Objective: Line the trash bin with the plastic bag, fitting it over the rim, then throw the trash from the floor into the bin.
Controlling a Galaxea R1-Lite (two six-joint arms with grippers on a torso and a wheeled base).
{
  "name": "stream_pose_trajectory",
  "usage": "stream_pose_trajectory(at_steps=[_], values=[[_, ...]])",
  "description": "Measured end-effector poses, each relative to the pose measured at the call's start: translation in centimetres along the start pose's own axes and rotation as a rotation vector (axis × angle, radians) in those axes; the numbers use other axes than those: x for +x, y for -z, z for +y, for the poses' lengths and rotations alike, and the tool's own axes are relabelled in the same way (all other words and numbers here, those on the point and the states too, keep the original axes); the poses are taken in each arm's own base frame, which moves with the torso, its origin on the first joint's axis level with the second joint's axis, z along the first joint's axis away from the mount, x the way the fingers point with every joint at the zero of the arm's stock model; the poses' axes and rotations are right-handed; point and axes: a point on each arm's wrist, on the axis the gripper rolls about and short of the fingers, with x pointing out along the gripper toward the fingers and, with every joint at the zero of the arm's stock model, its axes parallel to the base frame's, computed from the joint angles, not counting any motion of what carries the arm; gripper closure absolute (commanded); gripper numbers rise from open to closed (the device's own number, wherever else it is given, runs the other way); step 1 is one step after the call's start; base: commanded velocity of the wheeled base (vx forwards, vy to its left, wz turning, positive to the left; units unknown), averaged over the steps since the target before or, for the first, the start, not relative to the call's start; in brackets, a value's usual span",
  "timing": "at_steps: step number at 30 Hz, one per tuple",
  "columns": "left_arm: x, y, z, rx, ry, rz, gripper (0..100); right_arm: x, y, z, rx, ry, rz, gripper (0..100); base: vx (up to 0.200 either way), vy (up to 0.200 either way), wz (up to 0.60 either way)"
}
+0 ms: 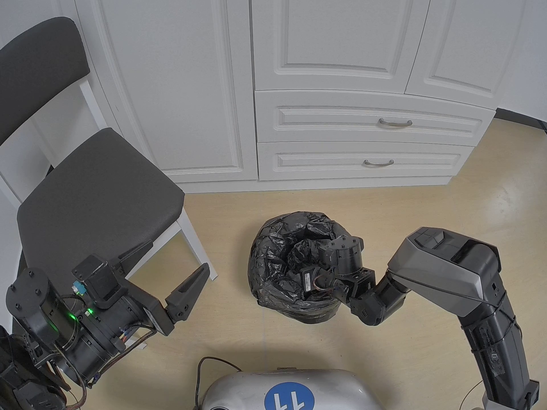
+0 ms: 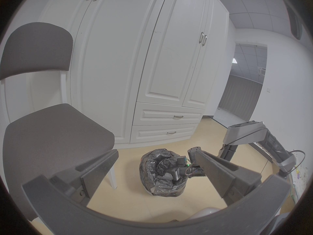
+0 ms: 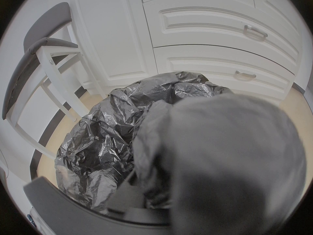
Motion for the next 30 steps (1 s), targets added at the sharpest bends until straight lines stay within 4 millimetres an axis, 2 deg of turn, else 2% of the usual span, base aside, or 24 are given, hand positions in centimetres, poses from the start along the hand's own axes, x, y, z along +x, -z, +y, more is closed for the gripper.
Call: stream_pose_trajectory(at_steps=[19,30], values=[[0.0,0.1,0.0,0.0,0.001,0.003,0,-0.9,-0.6,0.5,-0.004,-0.009,-0.002,0,0.0,0.0,0.0],[0.0,0.1,0.0,0.001,0.001,0.005,0,-3.1,-2.3,0.7,-0.012,-0.018,-0.013,0,0.0,0.0,0.0]])
